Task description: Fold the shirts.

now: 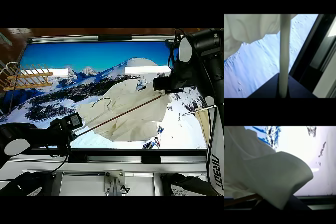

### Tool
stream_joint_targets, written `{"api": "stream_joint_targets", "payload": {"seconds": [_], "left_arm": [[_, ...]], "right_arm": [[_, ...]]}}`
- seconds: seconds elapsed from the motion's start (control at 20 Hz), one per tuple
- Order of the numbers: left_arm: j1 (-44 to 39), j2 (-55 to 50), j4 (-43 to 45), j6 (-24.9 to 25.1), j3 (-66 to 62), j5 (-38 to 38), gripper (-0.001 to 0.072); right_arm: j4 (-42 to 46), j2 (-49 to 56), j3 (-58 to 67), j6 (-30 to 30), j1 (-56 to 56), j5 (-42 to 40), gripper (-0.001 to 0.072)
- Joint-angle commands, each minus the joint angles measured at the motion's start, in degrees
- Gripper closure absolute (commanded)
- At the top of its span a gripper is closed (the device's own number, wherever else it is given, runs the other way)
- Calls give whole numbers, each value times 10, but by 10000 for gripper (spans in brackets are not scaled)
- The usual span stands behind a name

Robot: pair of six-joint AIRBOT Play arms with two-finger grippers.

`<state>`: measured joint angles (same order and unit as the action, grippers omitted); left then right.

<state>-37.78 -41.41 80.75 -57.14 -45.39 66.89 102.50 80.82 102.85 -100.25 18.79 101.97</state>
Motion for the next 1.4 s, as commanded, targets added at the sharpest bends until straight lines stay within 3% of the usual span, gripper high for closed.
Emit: {"api": "stream_joint_targets", "payload": {"seconds": [0.0, 0.25, 0.35, 0.6, 0.85, 1.1, 1.35], "left_arm": [[-5, -13, 4, 21, 23, -8, 656], [-3, -23, 6, -38, 20, -69, 656], [-4, -10, 4, -35, 0, -64, 656], [-5, 32, -46, -29, 5, 57, 655], [-4, 50, -27, -33, 24, 29, 656], [-4, 31, -26, -79, 25, -46, 656], [-5, 4, -27, -48, 25, -43, 656]], "right_arm": [[0, 0, 1, 0, 0, 2, 633], [-19, -17, 1, 10, 0, 18, 633], [-12, -20, 1, 21, 0, 33, 633], [-4, -20, 1, 22, 0, 20, 633], [-6, -20, 1, 20, 0, 23, 633], [-20, -20, 1, 20, 0, 32, 633], [-16, -20, 1, 20, 0, 31, 633]]}}
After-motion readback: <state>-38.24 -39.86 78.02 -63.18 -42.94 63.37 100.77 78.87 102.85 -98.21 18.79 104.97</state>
